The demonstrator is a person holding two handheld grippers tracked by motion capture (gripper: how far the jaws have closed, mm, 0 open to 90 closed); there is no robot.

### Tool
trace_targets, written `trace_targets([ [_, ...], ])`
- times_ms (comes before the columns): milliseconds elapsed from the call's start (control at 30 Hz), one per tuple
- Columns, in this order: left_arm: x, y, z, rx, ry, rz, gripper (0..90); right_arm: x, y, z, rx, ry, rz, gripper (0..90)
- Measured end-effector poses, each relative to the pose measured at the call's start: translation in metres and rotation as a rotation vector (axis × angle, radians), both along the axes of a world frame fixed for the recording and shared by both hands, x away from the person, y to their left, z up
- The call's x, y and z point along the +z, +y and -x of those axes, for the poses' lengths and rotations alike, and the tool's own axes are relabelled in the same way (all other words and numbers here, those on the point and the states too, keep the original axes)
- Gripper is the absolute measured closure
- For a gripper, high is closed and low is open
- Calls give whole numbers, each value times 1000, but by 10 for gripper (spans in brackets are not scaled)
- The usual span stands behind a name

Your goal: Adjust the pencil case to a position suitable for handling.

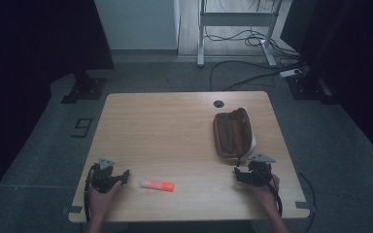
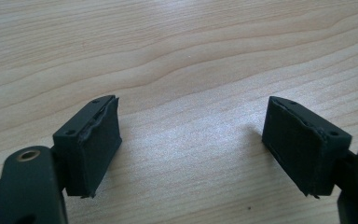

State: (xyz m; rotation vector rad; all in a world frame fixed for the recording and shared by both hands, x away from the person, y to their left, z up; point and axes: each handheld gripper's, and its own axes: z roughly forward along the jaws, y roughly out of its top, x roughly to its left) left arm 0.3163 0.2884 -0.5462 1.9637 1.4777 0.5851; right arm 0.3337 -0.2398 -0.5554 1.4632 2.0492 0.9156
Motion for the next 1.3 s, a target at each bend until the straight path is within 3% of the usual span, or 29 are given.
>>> trace_targets([
  [767,0,0,0,0,0,0,190,0,1,3,-6,-2,0,126],
  [967,0,0,0,0,1,0,188,3,-1,2,-12,9,-18,165],
  [1300,0,0,0,0,1,0,188,19,-15,9,-38,-49,-73,186],
])
